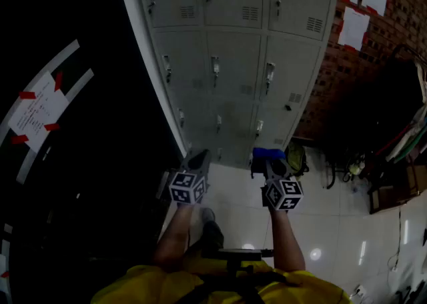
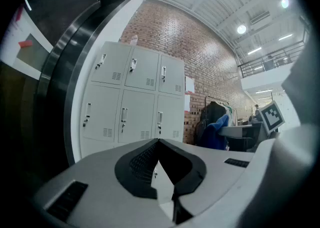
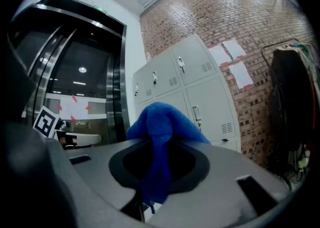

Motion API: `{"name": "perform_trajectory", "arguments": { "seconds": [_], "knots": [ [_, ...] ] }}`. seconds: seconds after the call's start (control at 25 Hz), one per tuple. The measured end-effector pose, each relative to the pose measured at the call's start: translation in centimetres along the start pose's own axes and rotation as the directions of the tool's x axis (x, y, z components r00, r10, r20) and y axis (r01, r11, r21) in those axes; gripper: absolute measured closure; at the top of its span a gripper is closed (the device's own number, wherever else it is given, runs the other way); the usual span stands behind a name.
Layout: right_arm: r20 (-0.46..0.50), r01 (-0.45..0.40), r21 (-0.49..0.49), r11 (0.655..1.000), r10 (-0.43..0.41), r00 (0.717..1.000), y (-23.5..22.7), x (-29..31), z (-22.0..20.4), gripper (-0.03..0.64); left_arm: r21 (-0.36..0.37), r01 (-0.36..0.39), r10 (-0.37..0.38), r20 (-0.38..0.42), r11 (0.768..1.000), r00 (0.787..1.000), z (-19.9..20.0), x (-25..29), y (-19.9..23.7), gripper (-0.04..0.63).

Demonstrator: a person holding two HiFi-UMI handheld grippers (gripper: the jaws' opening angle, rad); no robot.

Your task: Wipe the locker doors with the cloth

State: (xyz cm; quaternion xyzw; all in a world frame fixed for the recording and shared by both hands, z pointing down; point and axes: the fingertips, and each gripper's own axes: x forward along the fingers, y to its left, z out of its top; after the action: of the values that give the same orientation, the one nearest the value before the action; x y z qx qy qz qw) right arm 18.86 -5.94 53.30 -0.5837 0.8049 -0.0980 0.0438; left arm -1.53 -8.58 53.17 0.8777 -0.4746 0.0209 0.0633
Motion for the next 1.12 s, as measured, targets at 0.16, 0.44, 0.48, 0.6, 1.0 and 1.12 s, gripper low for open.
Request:
{"name": "perform_trajectory", "arguments": {
  "seconds": [0.16, 0.44, 0.48, 0.6, 1.0, 1.12],
  "knots": [
    [0.035, -0.001, -0.007, 1.000, 0.001, 0.999, 0.2, 12.9, 3.4, 0.545, 0.055, 0.031, -0.033, 0.023, 0.998, 0.999, 5.7, 7.9, 8.0, 0.601],
    [0.088, 0.034, -0.035, 0.999, -0.031, 0.996, -1.5, 27.5, 9.0, 0.543, 0.060, 0.064, -0.066, 0.028, 0.996, 0.997, 10.6, 19.6, 17.9, 0.603],
    [0.092, 0.044, -0.042, 0.998, -0.040, 0.995, -2.1, 28.7, 9.8, 0.543, 0.056, 0.070, -0.072, 0.026, 0.996, 0.997, 10.9, 21.0, 18.4, 0.603],
    [0.121, 0.076, -0.042, 0.996, -0.071, 0.990, -4.9, 31.7, 12.4, 0.544, 0.052, 0.094, -0.095, 0.023, 0.994, 0.995, 11.6, 24.8, 18.9, 0.602],
    [0.243, 0.130, -0.092, 0.987, -0.105, 0.964, -11.0, 39.8, 22.7, 0.543, 0.055, 0.130, -0.133, 0.060, 0.990, 0.989, 15.3, 32.8, 18.9, 0.603],
    [0.228, 0.129, -0.089, 0.988, -0.105, 0.968, -12.0, 42.1, 23.5, 0.543, 0.058, 0.127, -0.131, 0.061, 0.990, 0.990, 15.1, 33.7, 19.0, 0.602]
  ]
}}
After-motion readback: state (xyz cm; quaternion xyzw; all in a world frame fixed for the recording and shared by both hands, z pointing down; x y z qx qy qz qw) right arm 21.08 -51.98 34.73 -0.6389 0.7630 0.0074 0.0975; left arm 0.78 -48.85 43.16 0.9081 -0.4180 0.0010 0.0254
